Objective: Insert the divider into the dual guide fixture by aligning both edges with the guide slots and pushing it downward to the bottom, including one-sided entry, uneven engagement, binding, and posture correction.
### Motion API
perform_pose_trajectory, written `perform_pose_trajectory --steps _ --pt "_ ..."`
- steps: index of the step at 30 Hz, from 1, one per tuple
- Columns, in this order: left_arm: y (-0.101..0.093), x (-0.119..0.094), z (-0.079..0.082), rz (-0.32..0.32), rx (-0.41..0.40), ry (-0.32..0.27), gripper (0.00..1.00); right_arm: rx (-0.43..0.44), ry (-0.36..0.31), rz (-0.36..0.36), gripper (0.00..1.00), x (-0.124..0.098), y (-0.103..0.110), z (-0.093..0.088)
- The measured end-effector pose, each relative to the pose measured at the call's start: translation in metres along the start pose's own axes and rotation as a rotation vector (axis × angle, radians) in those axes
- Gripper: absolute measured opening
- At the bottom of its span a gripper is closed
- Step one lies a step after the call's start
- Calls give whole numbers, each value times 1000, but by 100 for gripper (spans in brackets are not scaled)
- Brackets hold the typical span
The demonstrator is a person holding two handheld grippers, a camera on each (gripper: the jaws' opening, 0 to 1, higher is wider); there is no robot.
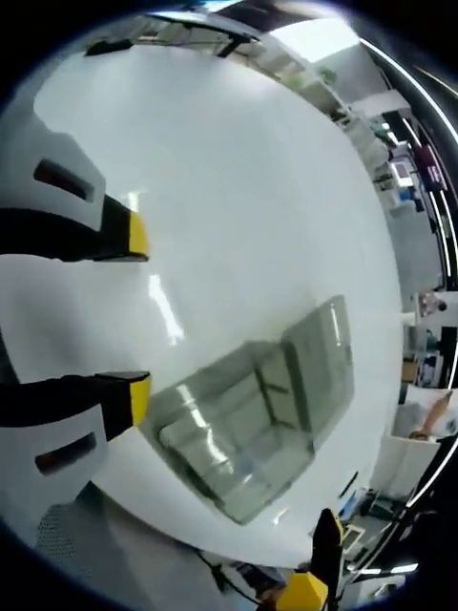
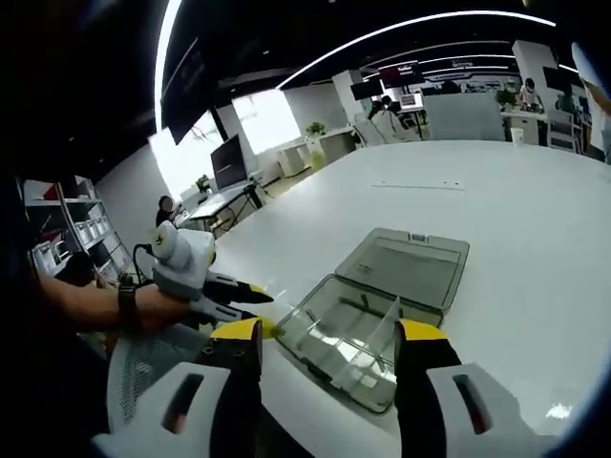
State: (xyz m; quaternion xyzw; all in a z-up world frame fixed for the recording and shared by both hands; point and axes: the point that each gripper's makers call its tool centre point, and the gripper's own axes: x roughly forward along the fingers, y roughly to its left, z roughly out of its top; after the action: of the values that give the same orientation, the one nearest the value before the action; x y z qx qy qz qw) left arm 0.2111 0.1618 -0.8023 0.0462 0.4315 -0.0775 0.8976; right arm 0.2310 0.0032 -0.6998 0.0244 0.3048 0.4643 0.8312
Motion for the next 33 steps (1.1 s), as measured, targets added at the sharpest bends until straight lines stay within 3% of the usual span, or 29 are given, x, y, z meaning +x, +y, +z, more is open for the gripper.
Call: perform_pose_trajectory --steps 11,33 --pt "-4 8 -9 9 5 35 41 21 2 9 52 1 1 2" --pt "2 5 -5 25 -37 12 32 13 16 12 51 2 2 2"
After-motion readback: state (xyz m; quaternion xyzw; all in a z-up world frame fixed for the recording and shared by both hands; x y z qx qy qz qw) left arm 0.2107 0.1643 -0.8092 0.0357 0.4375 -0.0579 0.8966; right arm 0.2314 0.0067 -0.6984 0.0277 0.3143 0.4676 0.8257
